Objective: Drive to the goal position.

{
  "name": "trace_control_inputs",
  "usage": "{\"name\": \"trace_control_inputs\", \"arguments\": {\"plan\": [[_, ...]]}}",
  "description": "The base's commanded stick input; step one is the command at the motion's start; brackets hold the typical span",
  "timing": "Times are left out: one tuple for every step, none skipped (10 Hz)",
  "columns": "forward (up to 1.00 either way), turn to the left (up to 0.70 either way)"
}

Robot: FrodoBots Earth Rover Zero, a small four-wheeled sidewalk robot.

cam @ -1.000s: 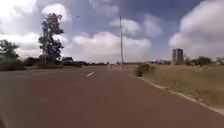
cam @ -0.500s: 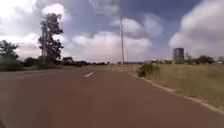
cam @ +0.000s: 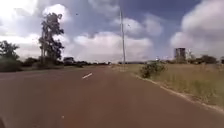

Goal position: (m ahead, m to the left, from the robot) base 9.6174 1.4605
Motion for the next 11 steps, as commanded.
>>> {"name": "trace_control_inputs", "arguments": {"plan": [[1.0, 0.0], [1.0, 0.0], [1.0, 0.0], [1.0, 0.0], [1.0, 0.0], [1.0, 0.0], [1.0, 0.0], [1.0, 0.0], [1.0, 0.0], [1.0, 0.0], [1.0, 0.0]]}}
